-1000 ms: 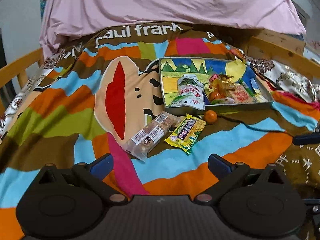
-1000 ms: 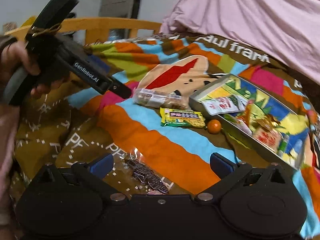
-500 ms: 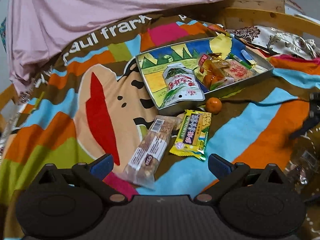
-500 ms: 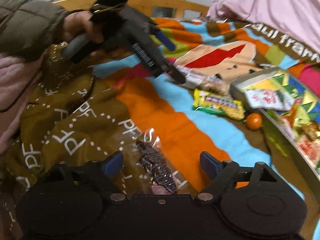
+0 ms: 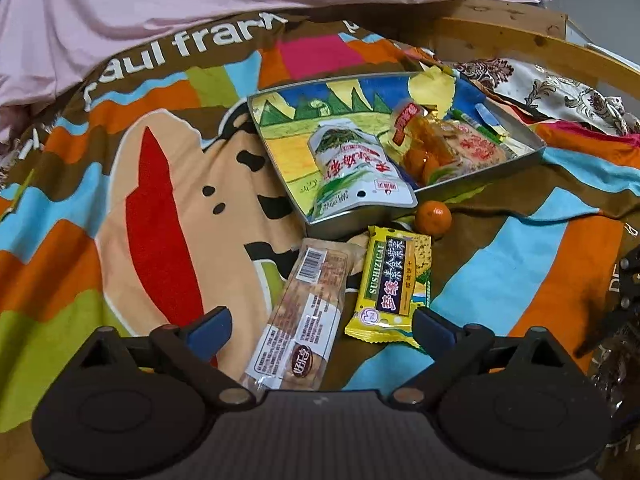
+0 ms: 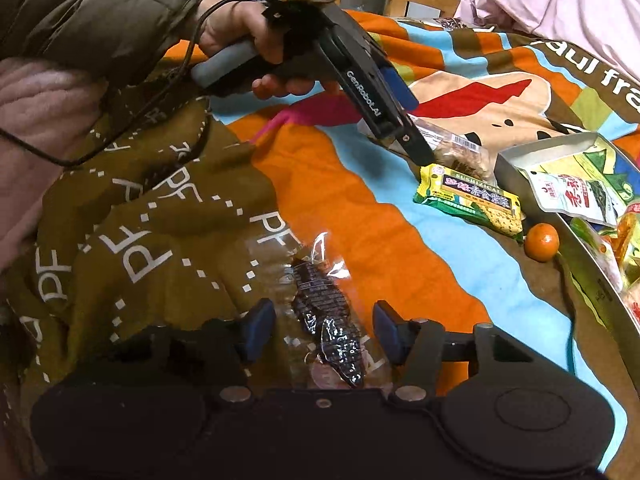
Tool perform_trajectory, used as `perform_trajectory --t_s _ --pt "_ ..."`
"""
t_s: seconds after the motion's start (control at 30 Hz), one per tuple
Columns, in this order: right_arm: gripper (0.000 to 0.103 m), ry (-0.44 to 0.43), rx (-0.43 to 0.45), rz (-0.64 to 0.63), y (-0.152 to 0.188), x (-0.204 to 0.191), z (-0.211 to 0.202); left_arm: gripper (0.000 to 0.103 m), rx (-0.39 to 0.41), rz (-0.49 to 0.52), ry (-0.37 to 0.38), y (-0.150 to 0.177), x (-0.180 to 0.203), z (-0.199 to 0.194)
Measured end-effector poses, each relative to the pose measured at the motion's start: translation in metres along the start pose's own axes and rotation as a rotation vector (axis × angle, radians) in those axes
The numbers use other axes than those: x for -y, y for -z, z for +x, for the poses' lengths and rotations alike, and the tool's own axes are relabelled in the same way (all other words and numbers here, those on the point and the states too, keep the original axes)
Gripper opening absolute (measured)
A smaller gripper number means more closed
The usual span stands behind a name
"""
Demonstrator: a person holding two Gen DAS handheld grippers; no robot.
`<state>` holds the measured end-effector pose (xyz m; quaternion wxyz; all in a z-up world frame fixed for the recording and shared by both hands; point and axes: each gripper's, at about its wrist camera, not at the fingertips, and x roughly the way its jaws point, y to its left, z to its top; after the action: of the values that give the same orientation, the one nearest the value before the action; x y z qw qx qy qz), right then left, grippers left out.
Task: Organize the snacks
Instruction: 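Grasp the wrapped cereal bar with the left tool while the right tool grasps the dark jerky pack, then lift the cereal bar with the left tool while the right tool lifts the jerky pack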
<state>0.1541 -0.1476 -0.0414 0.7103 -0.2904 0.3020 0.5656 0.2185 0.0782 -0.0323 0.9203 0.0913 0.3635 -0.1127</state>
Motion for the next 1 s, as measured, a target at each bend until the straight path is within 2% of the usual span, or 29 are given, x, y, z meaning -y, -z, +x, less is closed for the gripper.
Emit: perform_trajectory --t_s 0.03,0.17,0.27,0.4,0.7,0.8,0.93,1.0 --pt "0.054 0.012 0.006 0.007 0.0 0.0 0.001 0.095 -0.012 -0.005 0.004 0.001 -0.001 0.002" --pt "0.05 0.05 0.028 0.065 -0.003 0.007 0.005 0.073 -0.068 -0.021 0.021 0.005 -0.006 0.011" --pt "0.049 0.089 0.044 0.117 -0.007 0.01 0.009 0.067 -0.075 -0.028 0.029 0.009 -0.007 0.011" --pt "0.049 0.144 0.06 0.167 -0.012 0.013 0.015 0.05 -0.093 -0.064 0.049 0.007 -0.006 0.011" --pt "0.049 0.284 0.062 0.327 -0.015 0.028 0.018 0.047 -0.122 -0.13 0.002 0.007 0.021 0.007" --pt "0.049 0.291 0.068 0.378 -0.012 0.034 0.015 0.047 -0.143 -0.124 -0.015 0.011 0.034 0.003" --pt "0.05 0.3 0.07 0.387 -0.011 0.035 0.013 0.047 -0.168 -0.169 -0.003 0.014 0.041 -0.01" --pt "0.056 0.302 0.072 0.377 -0.011 0.034 0.013 0.047 -0.176 -0.184 0.009 0.015 0.044 -0.016"
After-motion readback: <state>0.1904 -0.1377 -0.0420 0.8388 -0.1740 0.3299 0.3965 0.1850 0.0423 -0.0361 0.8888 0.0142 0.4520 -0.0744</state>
